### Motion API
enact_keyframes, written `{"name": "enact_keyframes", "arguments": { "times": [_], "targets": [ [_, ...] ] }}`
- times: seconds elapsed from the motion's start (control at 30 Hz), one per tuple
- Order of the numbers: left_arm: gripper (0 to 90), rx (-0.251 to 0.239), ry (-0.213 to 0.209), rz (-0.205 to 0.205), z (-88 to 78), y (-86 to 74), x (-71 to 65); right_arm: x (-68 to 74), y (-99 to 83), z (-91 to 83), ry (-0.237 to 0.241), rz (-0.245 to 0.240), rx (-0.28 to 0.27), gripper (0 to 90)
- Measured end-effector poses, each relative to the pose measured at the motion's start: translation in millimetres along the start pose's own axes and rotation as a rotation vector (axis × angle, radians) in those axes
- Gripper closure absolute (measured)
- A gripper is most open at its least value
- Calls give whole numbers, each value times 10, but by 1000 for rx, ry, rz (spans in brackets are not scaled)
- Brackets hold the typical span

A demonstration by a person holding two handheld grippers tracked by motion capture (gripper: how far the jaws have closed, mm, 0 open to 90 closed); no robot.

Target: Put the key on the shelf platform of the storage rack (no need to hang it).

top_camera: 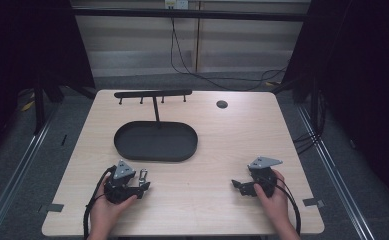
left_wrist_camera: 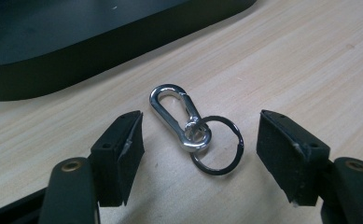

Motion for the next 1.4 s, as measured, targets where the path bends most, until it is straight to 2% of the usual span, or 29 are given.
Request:
{"name": "enact_keyframes", "arguments": {
  "times": [0.23, 0.47, 0.87, 1.0, 1.1, 1.17, 1.23, 1.4],
  "targets": [
    [340, 28, 27, -12, 58, 50, 26, -2, 1, 0, -1, -2, 0, 130],
    [385, 29, 20, -24, 83, 60, 6, 0, 0, 0, 0, 0, 0, 130],
    [485, 48, 35, -44, 111, 71, 40, 0, 0, 0, 0, -1, 0, 130],
    [540, 72, 45, -10, 114, 85, 45, -2, 1, 0, -1, -2, 0, 130],
    [575, 73, 43, -13, 117, 91, 39, -1, 1, 1, 1, -3, -1, 130],
    [661, 74, 24, -2, 110, 95, 28, -1, 0, -1, -1, -1, 1, 131],
    [707, 71, 20, 0, 112, 98, 20, -2, 1, 1, 0, -3, -1, 130],
    [723, 85, 20, 22, 106, 101, 15, -3, 1, 1, -1, -3, 0, 130]
  ]
}}
Point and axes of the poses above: each handheld gripper's, and its own axes: z roughly forward along the jaws, y roughly out of its top, x roughly to its left, the point moved 8 cm from there along z, roughly forward along the jaws, and after that the axes turned 8 degrees about y, right-handed, at the moved point
